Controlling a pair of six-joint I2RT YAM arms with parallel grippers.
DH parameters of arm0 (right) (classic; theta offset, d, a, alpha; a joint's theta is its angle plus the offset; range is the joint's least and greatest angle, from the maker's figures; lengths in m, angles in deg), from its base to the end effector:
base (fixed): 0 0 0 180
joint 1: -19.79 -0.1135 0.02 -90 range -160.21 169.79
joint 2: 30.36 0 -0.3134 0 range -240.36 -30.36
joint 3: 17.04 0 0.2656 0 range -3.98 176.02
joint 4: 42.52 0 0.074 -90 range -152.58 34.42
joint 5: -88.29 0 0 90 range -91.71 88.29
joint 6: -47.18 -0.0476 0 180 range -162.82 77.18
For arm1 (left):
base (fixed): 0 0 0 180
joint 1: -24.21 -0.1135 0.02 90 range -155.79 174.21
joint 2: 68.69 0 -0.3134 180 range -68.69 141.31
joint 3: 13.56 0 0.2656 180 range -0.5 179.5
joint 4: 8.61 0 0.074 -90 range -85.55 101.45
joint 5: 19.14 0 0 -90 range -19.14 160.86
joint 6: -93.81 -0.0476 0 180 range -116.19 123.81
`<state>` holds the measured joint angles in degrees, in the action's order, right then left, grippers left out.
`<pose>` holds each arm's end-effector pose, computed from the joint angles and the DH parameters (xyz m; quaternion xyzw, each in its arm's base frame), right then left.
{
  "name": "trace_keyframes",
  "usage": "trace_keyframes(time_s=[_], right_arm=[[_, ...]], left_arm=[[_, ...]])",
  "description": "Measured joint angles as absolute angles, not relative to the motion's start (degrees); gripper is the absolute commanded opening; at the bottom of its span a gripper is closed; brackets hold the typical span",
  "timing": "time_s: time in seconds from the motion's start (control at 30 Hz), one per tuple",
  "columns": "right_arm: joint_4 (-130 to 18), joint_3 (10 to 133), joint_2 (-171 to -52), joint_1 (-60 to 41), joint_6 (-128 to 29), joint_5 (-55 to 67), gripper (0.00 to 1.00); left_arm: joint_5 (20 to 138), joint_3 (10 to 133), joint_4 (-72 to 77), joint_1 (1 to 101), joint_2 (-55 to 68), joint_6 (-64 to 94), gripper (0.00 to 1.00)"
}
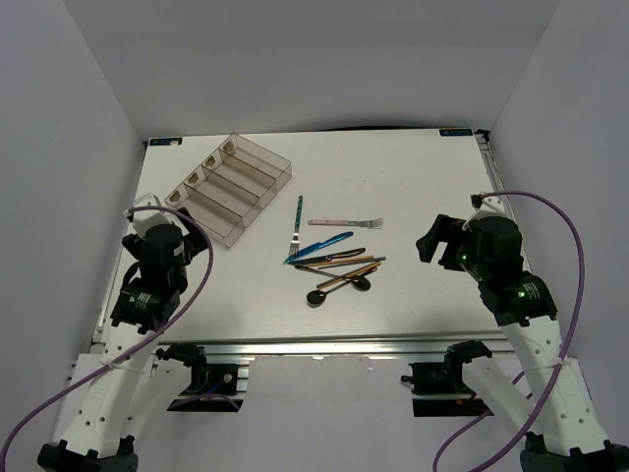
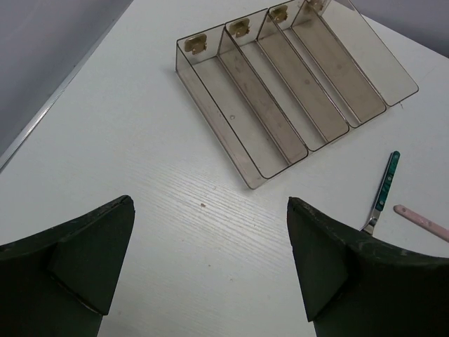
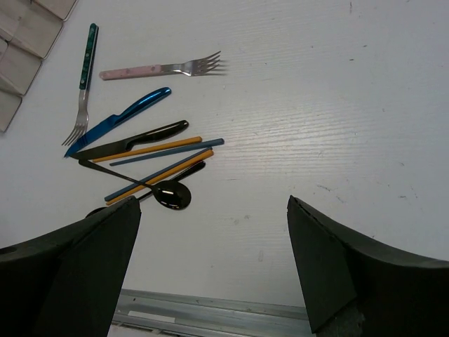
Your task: Sort the eating utensils into containers
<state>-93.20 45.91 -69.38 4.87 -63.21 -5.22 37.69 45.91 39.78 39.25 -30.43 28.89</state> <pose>0.1242 0.0301 0.3639 0.0567 0.8494 0.1341 0.5073 0.1253 -0.0067 0.3517 -0.2198 0.8018 0.0575 0.5527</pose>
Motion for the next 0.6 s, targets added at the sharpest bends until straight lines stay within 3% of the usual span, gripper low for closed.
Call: trace_keyframes(time_s=[0.37,0.6], right_arm=[[-93.2,46.19,-69.41,4.87,-63.23,-4.28,0.89],[-93.1,46.17,-69.49,4.87,-63.4,-0.39,0.89]], left_arm=[[38.56,45.93,39.69,39.25,-29.41,28.83,0.98],[45.56,50.83,39.69,39.21,-17.58,28.26,0.98]])
